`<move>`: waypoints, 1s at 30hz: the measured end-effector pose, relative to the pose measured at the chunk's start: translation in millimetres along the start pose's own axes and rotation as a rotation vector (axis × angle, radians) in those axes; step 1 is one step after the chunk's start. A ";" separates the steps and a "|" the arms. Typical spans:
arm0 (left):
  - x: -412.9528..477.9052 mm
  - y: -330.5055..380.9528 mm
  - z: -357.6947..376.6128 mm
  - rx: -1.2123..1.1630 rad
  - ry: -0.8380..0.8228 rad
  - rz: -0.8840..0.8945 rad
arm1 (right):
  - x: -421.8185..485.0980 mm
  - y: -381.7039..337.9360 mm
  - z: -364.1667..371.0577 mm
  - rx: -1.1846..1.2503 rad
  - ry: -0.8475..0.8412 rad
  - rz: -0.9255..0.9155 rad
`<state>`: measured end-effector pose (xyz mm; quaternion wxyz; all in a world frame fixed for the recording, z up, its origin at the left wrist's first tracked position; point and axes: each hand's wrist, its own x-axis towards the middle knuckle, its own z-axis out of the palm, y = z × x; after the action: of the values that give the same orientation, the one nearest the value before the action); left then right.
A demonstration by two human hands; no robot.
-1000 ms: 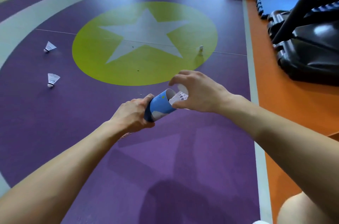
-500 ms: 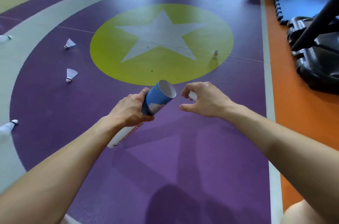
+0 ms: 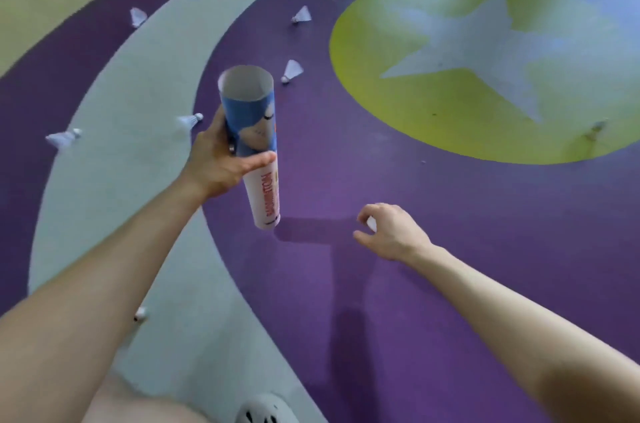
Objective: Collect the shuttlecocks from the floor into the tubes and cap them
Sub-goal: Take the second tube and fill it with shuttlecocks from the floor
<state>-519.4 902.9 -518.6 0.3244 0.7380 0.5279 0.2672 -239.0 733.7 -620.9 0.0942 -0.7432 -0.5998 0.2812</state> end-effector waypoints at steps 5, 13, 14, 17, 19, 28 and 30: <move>18.0 -40.9 -57.4 -0.019 0.231 -0.074 | 60.0 -88.5 35.0 -0.078 -0.043 -0.134; 9.0 -117.9 -113.7 -0.087 0.540 -0.245 | 111.9 -223.9 86.1 -0.215 -0.176 -0.359; 6.0 -129.7 -121.9 -0.089 0.579 -0.280 | 117.8 -236.6 94.9 -0.229 -0.192 -0.400; -7.1 -161.4 -146.5 -0.082 0.649 -0.358 | 138.2 -263.2 129.6 -0.280 -0.232 -0.529; -23.6 -177.9 -166.4 -0.070 0.654 -0.384 | 146.8 -276.2 154.3 -0.308 -0.264 -0.590; -193.4 -199.9 -252.1 0.096 0.742 -0.669 | 119.6 -349.9 268.6 -0.464 -0.480 -0.884; -220.8 -196.1 -262.7 0.125 0.749 -0.719 | 109.5 -366.6 292.8 -0.513 -0.487 -1.006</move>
<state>-898.1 789.8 -509.5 0.1402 0.3818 0.8427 0.3526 -688.5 875.7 -720.5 -0.1064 -0.2826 -0.9298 0.2105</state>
